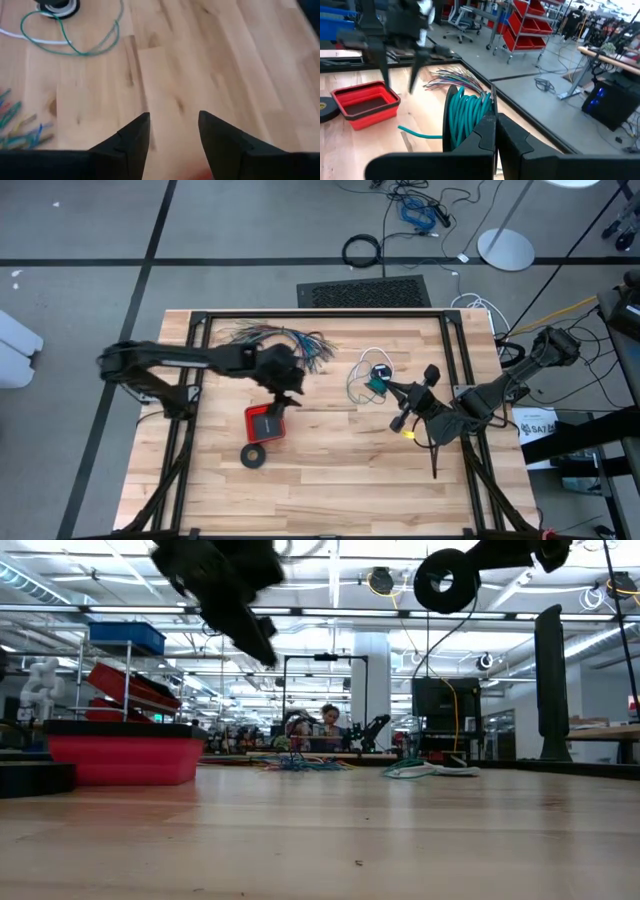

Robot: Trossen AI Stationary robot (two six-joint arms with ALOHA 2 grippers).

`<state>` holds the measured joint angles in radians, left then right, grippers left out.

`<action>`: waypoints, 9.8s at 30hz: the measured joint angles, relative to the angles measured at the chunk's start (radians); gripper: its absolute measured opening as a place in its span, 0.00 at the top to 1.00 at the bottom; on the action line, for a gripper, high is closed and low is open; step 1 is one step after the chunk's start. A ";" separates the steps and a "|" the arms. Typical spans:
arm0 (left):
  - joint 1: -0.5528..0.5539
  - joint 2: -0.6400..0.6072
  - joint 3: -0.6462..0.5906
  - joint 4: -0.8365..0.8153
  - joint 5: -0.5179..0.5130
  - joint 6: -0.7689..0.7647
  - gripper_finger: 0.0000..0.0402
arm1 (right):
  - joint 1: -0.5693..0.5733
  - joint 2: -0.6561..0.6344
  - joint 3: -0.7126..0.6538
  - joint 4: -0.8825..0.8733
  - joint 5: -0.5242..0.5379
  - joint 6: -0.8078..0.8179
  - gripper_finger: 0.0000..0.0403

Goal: Coil cords
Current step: Coil the green wire onto the spool

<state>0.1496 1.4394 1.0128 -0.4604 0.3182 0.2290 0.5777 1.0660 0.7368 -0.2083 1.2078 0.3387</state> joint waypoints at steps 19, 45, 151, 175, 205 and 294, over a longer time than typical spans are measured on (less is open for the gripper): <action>-0.093 -0.464 -0.156 -0.156 -0.063 -0.067 0.56 | -0.023 -0.060 0.000 0.271 0.002 -0.361 1.00; -0.073 -0.463 -0.156 0.284 -0.585 0.332 0.56 | -0.160 -0.077 0.000 0.938 -0.008 -1.337 1.00; 0.007 0.644 0.088 1.426 0.005 -0.502 0.56 | -0.294 -0.077 0.001 0.839 -0.324 -0.769 1.00; 0.020 0.443 0.088 1.083 -0.173 -0.175 0.58 | -0.295 -0.077 0.001 0.808 -0.323 -0.787 1.00; 0.092 0.443 0.088 1.162 -0.214 -0.090 0.99 | -0.294 -0.077 0.001 0.742 -0.454 -0.666 1.00; -0.043 0.315 0.160 1.006 -0.489 -0.196 0.96 | -0.505 0.283 0.000 1.050 -0.239 -0.486 1.00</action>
<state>0.1068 1.7540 1.1728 0.5459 -0.1703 0.0334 0.0732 1.3491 0.7364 0.8416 0.9692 -0.1476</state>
